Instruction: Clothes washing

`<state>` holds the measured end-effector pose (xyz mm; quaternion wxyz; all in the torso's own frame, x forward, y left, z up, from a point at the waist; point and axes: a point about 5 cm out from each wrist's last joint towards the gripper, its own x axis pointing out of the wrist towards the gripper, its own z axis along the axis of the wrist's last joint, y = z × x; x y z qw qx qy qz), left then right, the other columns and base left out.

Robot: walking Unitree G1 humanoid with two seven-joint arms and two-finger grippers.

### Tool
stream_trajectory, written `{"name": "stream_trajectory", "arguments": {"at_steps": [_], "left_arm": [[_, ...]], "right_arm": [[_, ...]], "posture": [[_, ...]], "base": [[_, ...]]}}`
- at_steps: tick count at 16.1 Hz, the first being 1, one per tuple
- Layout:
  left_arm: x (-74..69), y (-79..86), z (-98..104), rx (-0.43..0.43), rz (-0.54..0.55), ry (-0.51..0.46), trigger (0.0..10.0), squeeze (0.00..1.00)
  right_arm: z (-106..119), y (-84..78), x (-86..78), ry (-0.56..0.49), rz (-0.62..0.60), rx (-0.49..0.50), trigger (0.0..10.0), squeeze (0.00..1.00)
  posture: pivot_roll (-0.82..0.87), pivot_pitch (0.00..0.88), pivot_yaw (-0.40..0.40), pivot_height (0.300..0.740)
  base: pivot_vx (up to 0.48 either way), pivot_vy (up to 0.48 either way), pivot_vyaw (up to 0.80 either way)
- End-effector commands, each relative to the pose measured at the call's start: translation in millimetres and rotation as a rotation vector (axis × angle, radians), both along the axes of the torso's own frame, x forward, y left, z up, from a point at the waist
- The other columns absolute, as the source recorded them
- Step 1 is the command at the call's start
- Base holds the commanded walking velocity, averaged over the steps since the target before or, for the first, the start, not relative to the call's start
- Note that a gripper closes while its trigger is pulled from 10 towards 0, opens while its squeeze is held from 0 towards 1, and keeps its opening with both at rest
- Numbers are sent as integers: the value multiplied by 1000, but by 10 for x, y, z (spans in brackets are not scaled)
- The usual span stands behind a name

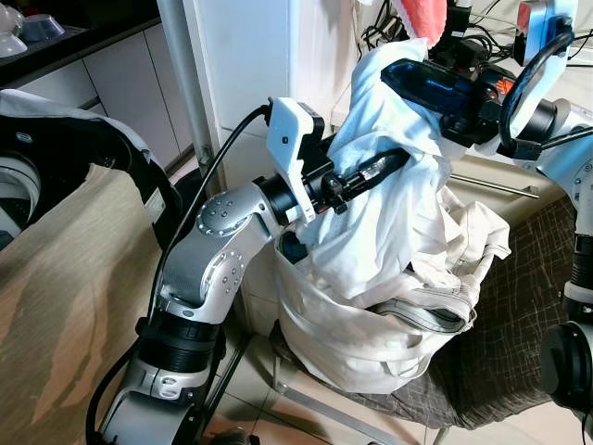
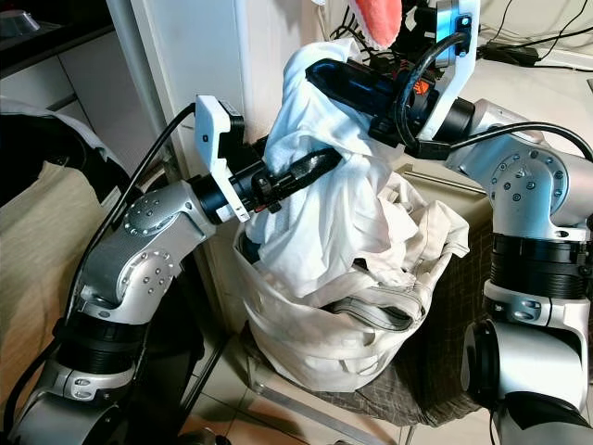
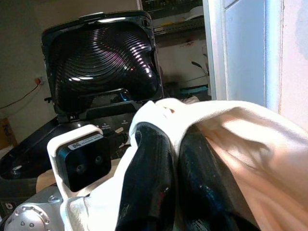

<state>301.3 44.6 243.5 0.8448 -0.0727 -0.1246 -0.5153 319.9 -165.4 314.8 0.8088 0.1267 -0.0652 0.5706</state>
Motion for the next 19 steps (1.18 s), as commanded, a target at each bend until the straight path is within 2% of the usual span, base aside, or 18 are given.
{"name": "stream_trajectory", "arguments": {"at_steps": [1,13,14,15,16,17,18,19], "left_arm": [[-40,-11,31,-8,-22,-16,0,0],[-38,2,36,-8,-27,-17,0,0],[-39,3,38,-8,-28,-17,0,0],[-40,4,39,-9,-29,-17,0,0],[-40,5,41,-11,-30,-17,0,0],[-40,7,46,-13,-29,-18,0,0],[-37,12,58,-18,-27,-19,0,0],[-28,28,77,-29,-20,-19,0,0]], "right_arm": [[22,-5,-24,-21,-8,-10,0,0],[-13,16,-14,-23,-43,-30,0,0],[-19,16,-11,-23,-51,-35,863,0],[-22,15,-10,-25,-56,-39,2902,0],[-28,14,-8,-26,-64,-45,10000,0],[-34,12,-5,-17,-66,-42,10000,157],[-37,10,0,-8,-69,-36,10000,1000],[-37,2,11,-1,-75,-28,10000,1000]], "posture": [[-49,0,12,740],[-53,0,24,740],[-53,0,24,740],[-53,0,24,740],[-53,0,24,740],[-53,0,24,740],[-52,0,26,740],[-51,0,26,740]], "base": [[0,0,0],[0,0,0],[0,0,0],[0,0,0],[0,0,0],[0,0,0],[0,0,0],[0,0,0]]}}
